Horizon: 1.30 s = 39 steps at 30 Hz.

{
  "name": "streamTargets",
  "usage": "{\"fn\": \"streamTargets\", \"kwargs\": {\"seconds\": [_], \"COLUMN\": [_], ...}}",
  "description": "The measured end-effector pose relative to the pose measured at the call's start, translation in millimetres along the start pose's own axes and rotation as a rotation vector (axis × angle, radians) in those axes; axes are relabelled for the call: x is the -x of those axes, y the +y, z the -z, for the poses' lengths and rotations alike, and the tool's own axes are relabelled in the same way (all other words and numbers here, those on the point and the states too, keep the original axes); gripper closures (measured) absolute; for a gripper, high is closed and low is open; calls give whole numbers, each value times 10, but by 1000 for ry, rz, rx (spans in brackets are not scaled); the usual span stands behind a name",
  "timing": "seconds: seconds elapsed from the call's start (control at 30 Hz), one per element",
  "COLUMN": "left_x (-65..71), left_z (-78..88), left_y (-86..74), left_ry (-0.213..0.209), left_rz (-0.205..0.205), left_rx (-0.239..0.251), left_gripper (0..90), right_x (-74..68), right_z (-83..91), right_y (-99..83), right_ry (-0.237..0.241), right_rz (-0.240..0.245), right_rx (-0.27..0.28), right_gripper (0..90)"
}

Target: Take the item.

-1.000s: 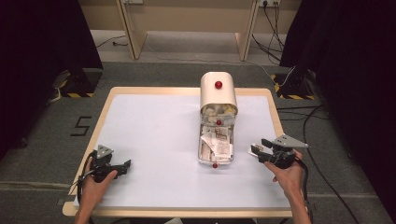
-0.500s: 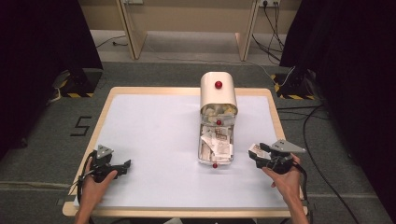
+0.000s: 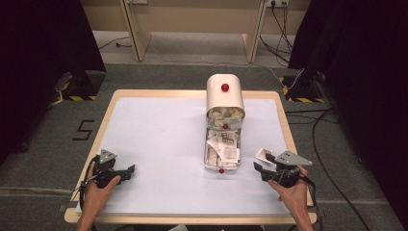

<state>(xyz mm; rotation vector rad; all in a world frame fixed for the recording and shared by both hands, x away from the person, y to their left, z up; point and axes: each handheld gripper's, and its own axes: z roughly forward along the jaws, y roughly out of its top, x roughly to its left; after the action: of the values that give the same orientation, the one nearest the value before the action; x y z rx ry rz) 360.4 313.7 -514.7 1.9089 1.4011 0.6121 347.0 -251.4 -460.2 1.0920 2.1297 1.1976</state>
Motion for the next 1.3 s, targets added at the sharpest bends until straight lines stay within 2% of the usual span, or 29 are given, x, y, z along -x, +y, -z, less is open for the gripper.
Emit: {"fn": "streamTargets", "kwargs": {"seconds": [0.47, 0.73, 1.03, 1.23, 1.3], "left_x": [0, 1, 1, 1, 0], "left_z": [0, -1, -1, 0, 0], "left_y": [0, 0, 0, 0, 0], "left_ry": [0, 0, 0, 0, 0], "left_rz": [0, 1, 1, 0, 0], "left_rx": [-1, 1, 1, 0, 0], "left_gripper": [114, 113, 114, 114, 114], "right_x": [-115, -205, -277, -330, -321], "right_z": [75, 90, 120, 121, 119], "right_y": [-74, -134, -200, -250, -278], "right_ry": [20, 53, 72, 79, 91], "right_rz": [10, 27, 37, 61, 45], "right_rx": [-3, -42, -75, -108, -121], "right_gripper": [377, 365, 359, 352, 349]}}
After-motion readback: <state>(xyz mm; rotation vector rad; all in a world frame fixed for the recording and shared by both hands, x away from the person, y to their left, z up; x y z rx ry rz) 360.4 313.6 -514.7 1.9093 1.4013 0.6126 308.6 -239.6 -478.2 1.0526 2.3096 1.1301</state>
